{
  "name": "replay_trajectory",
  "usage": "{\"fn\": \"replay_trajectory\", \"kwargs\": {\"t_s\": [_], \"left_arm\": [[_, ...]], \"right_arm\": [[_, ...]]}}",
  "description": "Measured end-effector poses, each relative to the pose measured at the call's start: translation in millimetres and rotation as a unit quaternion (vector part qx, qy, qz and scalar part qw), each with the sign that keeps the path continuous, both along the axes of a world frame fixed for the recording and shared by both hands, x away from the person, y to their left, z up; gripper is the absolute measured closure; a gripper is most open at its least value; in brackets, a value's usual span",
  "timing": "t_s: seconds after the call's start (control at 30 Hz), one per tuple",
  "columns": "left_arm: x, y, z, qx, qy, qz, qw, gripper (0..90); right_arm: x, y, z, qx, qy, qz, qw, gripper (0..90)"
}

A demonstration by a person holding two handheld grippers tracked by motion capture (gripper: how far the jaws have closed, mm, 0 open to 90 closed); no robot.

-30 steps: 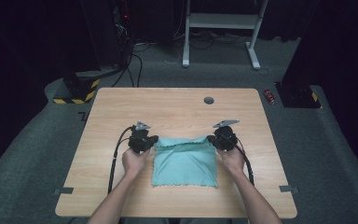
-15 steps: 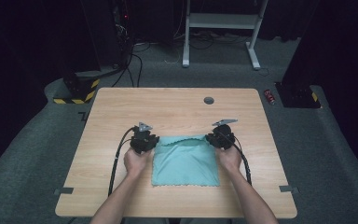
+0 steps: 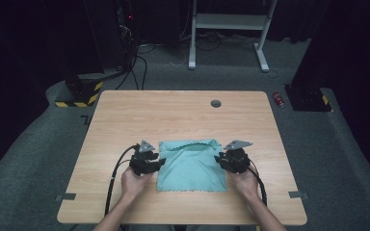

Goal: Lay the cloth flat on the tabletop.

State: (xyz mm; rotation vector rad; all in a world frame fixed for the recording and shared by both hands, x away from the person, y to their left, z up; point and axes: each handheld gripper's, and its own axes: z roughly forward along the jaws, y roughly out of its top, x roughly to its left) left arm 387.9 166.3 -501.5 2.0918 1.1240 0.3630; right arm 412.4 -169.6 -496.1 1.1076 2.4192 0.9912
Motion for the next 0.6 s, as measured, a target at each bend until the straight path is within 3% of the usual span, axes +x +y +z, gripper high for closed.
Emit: {"fn": "replay_trajectory", "kwargs": {"t_s": [0.13,0.27,0.4,0.6], "left_arm": [[-2.9,-6.9,-11.1,0.012,0.02,-0.001,0.9997,64.0],[0.1,-7.3,-11.2,0.018,0.014,0.005,0.9997,74.6],[0.2,-6.6,-11.1,0.026,0.013,-0.001,0.9996,86.5],[-5.2,-3.2,-6.9,0.031,0.017,-0.009,0.9993,89.9]], "right_arm": [[-9.9,2.4,-15.9,-0.027,0.008,0.005,0.9996,70.9],[-11.1,2.8,-16.1,-0.028,0.005,0.003,0.9996,74.9],[-14.7,7.1,-16.0,-0.043,-0.007,0.026,0.9987,88.3],[-20.4,6.1,-13.5,-0.048,0.001,0.034,0.9983,89.6]]}}
